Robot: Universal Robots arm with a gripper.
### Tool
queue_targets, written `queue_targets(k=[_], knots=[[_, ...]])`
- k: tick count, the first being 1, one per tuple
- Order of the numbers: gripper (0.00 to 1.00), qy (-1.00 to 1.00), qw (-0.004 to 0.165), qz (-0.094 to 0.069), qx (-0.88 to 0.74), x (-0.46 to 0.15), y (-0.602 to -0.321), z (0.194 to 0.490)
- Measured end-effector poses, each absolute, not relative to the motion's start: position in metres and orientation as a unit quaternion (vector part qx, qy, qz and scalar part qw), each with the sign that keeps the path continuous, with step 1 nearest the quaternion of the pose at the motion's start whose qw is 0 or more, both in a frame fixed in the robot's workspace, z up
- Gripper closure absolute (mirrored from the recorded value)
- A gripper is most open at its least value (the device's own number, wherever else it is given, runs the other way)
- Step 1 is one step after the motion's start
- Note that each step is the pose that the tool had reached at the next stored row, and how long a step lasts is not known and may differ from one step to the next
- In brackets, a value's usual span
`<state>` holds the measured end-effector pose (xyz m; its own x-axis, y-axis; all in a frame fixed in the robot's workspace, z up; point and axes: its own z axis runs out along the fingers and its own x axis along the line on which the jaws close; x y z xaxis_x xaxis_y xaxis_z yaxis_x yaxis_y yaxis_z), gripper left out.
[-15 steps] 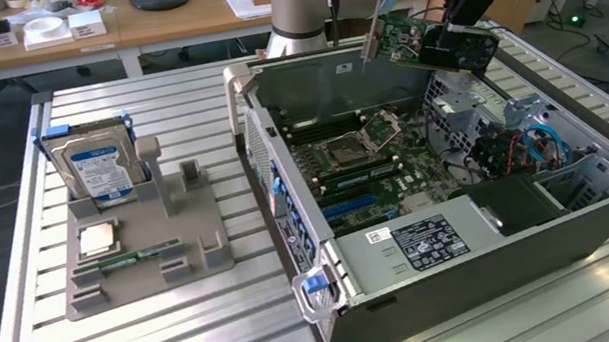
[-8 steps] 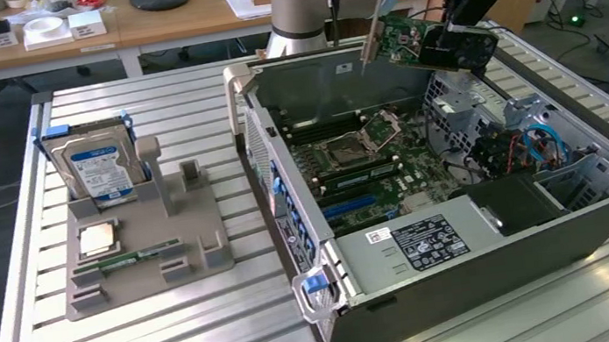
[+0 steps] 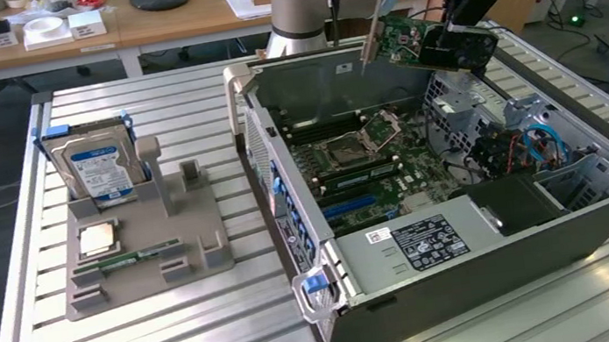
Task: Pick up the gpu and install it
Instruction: 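Insert the gpu into the slot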
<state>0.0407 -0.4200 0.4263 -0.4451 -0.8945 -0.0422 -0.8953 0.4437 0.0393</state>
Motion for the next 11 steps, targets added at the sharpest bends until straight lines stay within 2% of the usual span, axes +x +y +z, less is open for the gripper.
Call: queue_targets(k=[11], knots=[[0.74,0.825,0.006,0.028,-0.565,0.0407,-0.42,0.4262]])
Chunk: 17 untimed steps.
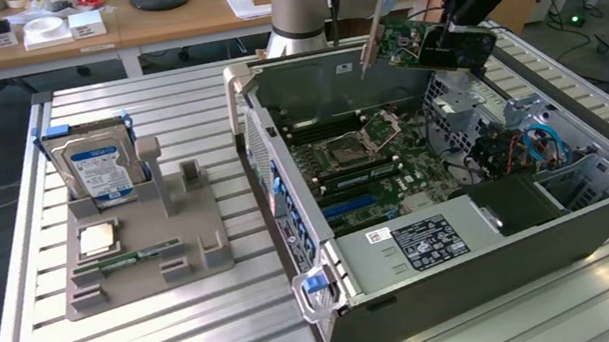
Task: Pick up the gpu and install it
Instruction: 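Insert the gpu into the slot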
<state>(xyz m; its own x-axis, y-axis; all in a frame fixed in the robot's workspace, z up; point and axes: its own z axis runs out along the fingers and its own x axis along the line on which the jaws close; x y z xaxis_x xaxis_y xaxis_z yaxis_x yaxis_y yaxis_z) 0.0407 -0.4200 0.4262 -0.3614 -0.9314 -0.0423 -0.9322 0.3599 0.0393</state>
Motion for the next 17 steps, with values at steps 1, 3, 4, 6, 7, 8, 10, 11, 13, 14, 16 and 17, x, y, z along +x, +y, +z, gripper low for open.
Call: queue_targets(k=[1,3,4,6,7,8,10,11,13,14,16,17], knots=[[0.74,0.822,0.006,0.028,-0.569,0.0407,-0.42,0.4262],[0.74,0.815,0.006,0.028,-0.579,0.0407,-0.42,0.4261],[0.74,0.812,0.006,0.028,-0.583,0.0407,-0.42,0.4261],[0.74,0.804,0.005,0.028,-0.593,0.0407,-0.42,0.4261],[0.74,0.801,0.005,0.028,-0.599,0.0407,-0.42,0.4261],[0.74,0.793,0.005,0.028,-0.608,0.0407,-0.42,0.4261],[0.74,0.785,0.004,0.028,-0.618,0.0407,-0.42,0.4261],[0.74,0.782,0.004,0.028,-0.623,0.0407,-0.42,0.4261],[0.74,0.773,0.004,0.029,-0.634,0.0407,-0.42,0.426],[0.74,0.769,0.004,0.029,-0.639,0.0407,-0.42,0.426],[0.74,0.76,0.003,0.029,-0.649,0.0407,-0.42,0.4259],[0.74,0.756,0.003,0.029,-0.654,0.0407,-0.42,0.4259]])
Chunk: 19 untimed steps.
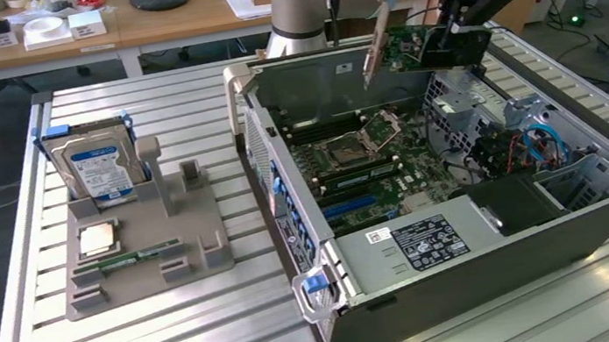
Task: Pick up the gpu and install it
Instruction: 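Insert the gpu into the slot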
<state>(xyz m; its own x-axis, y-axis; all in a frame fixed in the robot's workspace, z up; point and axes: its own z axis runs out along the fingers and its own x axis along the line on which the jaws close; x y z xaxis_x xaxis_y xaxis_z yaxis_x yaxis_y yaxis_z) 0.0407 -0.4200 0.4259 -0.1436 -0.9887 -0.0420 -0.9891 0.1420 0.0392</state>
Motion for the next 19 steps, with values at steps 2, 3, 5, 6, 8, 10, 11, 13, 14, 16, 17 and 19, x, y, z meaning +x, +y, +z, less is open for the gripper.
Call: queue_targets(k=[2,3,5,6,8,10,11,13,14,16,17,19], knots=[[0.74,0.74,0.002,0.029,-0.672,0.0407,-0.42,0.4258],[0.74,0.735,0.002,0.029,-0.677,0.0407,-0.42,0.4258],[0.74,0.726,0.002,0.029,-0.687,0.0407,-0.42,0.4258],[0.74,0.722,0.002,0.029,-0.692,0.0407,-0.42,0.4257],[0.74,0.714,0.001,0.029,-0.7,0.0407,-0.42,0.4257],[0.74,0.71,0.001,0.029,-0.704,0.0407,-0.42,0.4257],[0.74,0.709,0.001,0.029,-0.704,0.0407,-0.42,0.4257],[0.74,0.709,0.001,0.029,-0.704,0.0407,-0.42,0.4257],[0.74,0.709,0.001,0.029,-0.704,0.0407,-0.42,0.4257],[0.74,0.709,0.002,0.028,-0.704,0.0407,-0.4199,0.4248],[0.74,0.709,0.004,0.026,-0.705,0.0405,-0.4198,0.4242],[0.74,0.709,0.009,0.02,-0.705,0.0395,-0.4198,0.4229]])
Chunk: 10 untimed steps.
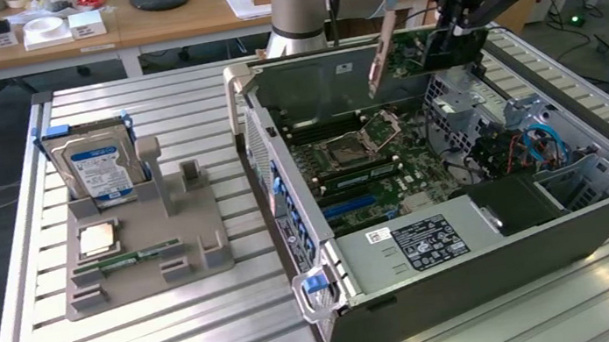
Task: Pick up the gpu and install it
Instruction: 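Insert the gpu into the slot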
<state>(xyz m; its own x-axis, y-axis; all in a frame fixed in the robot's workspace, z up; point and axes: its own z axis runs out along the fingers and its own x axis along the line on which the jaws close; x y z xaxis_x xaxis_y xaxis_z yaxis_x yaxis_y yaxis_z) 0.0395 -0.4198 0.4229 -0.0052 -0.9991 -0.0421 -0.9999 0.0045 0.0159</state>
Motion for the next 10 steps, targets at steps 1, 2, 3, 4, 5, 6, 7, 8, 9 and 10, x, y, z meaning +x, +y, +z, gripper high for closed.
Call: queue_targets(k=[1,2,3,4,5,6,7,8,9,10], knots=[[0.74,0.708,0.012,0.018,-0.706,0.0389,-0.4198,0.4223],[0.74,0.708,0.014,0.016,-0.706,0.038,-0.4198,0.4217],[0.74,0.708,0.016,0.014,-0.706,0.0371,-0.4198,0.4211],[0.74,0.707,0.018,0.011,-0.706,0.0361,-0.4198,0.4205],[0.74,0.707,0.02,0.01,-0.707,0.0355,-0.4198,0.4202],[0.74,0.707,0.02,0.01,-0.707,0.0353,-0.4198,0.4202],[0.74,0.707,0.02,0.01,-0.707,0.0352,-0.4198,0.4202],[0.74,0.707,0.02,0.01,-0.707,0.0348,-0.4198,0.4201],[0.74,0.707,0.02,0.01,-0.707,0.0344,-0.4198,0.4199],[0.74,0.707,0.02,0.01,-0.707,0.0338,-0.4198,0.4197]])
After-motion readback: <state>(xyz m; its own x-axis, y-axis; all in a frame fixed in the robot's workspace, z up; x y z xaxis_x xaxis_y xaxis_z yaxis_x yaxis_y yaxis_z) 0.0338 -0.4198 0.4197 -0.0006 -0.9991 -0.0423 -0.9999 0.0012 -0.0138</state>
